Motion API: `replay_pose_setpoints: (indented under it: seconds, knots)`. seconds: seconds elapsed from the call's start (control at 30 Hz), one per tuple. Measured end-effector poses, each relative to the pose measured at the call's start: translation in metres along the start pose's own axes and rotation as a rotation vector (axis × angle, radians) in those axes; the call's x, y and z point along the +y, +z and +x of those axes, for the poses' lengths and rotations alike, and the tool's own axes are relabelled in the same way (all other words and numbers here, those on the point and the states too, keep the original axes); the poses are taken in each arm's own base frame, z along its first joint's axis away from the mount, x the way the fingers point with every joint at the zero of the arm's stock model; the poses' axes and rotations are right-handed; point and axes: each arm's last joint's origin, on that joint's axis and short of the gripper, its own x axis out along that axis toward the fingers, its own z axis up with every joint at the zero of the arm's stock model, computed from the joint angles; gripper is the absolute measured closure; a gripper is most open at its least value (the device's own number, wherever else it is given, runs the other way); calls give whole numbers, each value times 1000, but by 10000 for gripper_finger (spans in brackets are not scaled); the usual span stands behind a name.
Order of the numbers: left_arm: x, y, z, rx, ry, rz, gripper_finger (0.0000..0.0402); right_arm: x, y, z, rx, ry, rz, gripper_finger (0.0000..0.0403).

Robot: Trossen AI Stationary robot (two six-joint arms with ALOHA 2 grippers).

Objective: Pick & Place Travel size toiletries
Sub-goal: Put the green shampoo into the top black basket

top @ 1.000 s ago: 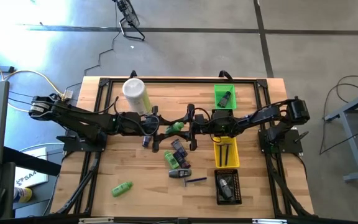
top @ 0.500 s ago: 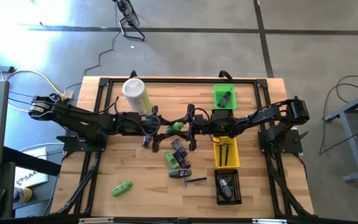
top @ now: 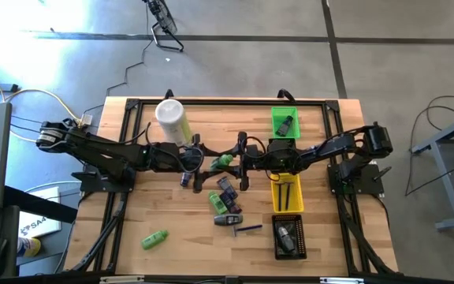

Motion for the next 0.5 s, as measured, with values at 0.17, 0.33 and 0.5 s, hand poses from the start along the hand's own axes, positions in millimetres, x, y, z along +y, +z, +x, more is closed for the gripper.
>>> replay_pose_setpoints:
  seconds: [0.17,0.33,0.5]
  knots:
    - [0,4,0,-5,1,26,131,0,0,0,2,-8,-1,246]
    - [3,7,-6,-1,42,51,136,-2,2,-3,73,-85,-8,239]
    - [7,12,-16,10,87,47,137,-4,11,-13,190,-173,-36,246]
